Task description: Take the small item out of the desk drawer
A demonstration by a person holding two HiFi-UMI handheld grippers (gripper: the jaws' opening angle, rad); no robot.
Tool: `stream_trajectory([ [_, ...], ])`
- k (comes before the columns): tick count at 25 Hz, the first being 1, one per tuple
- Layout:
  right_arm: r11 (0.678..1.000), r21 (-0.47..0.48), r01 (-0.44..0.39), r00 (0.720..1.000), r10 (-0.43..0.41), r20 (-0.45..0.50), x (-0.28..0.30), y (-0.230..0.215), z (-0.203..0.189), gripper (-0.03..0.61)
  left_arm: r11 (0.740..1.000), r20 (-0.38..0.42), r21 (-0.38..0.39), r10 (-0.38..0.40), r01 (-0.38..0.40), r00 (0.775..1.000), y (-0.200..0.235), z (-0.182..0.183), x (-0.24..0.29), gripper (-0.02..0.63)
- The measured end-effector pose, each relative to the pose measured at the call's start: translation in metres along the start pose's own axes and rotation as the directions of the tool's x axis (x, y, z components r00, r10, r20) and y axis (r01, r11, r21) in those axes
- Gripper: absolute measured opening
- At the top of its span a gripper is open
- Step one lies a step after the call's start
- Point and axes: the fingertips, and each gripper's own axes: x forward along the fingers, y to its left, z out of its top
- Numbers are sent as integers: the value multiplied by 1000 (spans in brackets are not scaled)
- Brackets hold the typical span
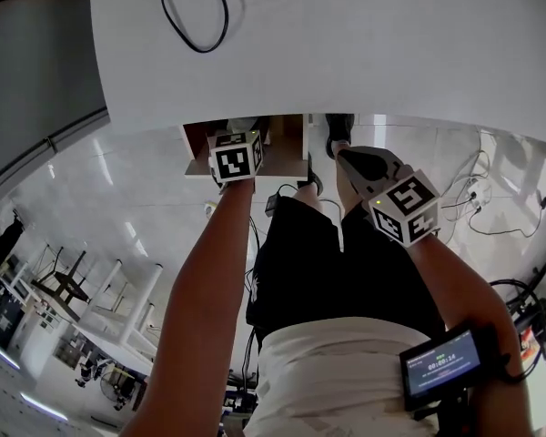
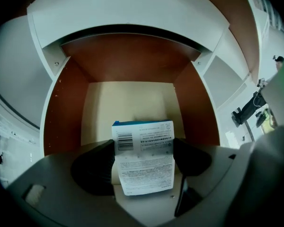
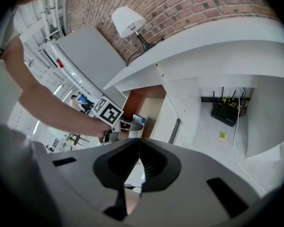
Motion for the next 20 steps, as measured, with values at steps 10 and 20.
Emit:
stream_trajectory([
  [10, 997, -59, -52, 998, 49, -38, 9, 23, 11, 6, 998, 71, -56, 0, 4, 997, 4, 8, -46, 388],
  [20, 994, -87, -69, 997, 65, -49, -10, 27, 6, 6, 993, 146, -115, -10, 27, 989, -23, 18, -80, 388],
])
